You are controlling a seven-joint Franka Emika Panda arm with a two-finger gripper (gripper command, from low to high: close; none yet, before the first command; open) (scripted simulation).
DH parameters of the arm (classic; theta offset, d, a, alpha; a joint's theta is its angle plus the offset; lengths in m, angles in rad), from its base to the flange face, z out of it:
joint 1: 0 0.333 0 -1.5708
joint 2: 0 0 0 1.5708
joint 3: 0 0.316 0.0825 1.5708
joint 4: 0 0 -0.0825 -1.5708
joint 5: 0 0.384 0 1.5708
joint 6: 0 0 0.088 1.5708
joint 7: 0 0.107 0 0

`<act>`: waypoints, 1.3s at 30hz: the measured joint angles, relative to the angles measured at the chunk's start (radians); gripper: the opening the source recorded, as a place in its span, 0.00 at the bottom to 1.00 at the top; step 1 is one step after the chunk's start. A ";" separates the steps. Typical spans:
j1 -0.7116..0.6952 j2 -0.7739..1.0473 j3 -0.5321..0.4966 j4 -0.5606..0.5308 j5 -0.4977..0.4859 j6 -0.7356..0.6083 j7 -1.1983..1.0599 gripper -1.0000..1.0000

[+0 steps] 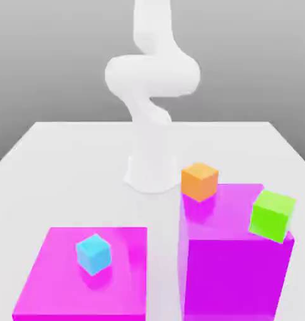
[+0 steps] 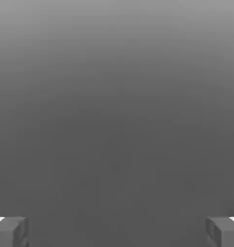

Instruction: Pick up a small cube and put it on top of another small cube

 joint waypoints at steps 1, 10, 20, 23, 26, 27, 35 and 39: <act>0.020 0.033 0.003 -0.010 0.010 0.024 -0.013 0.50; 0.172 0.345 0.126 -0.137 0.084 0.249 0.003 0.50; 0.297 0.693 0.334 -0.286 -0.067 0.503 0.204 0.50; 0.396 0.803 0.305 -0.333 -0.245 0.570 0.390 0.50; 0.519 0.891 0.221 -0.385 -0.385 0.617 0.602 0.50; 0.526 0.892 0.220 -0.398 -0.373 0.617 0.638 0.50; 0.515 0.814 0.258 -0.485 -0.125 0.551 0.848 0.50; 0.516 0.785 0.256 -0.517 -0.057 0.522 0.980 0.50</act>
